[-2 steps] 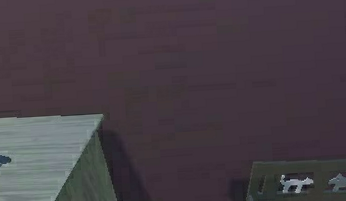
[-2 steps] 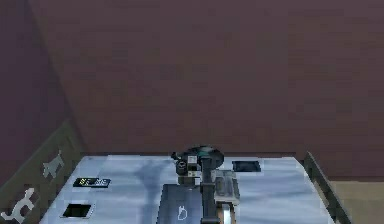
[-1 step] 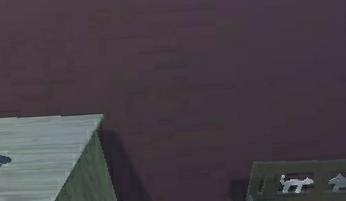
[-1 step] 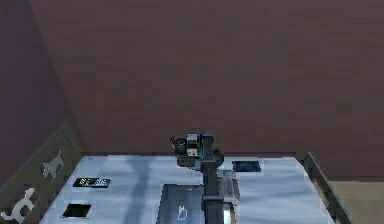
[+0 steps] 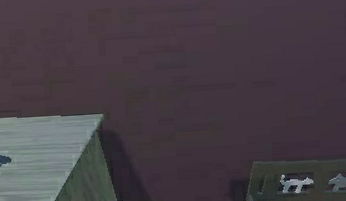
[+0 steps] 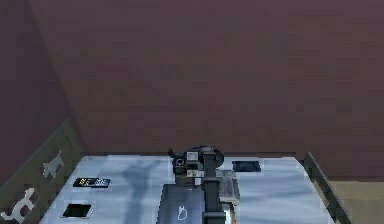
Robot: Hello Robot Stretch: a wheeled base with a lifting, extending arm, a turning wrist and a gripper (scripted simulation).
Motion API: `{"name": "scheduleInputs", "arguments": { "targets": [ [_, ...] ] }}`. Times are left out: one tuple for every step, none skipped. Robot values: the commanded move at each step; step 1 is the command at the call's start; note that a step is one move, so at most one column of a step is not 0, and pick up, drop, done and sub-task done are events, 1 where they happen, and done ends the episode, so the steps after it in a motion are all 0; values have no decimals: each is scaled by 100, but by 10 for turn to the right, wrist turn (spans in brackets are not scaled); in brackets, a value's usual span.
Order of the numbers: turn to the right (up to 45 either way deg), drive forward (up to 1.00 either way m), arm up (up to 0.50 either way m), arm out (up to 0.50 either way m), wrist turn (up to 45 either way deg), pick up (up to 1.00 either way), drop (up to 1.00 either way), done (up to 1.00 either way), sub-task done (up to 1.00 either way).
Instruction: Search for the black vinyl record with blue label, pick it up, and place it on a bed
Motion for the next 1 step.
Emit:
{"name": "scheduleInputs", "arguments": {
  "targets": [
    [0,0,0,0,0,0,0,100,0]
  ]
}}
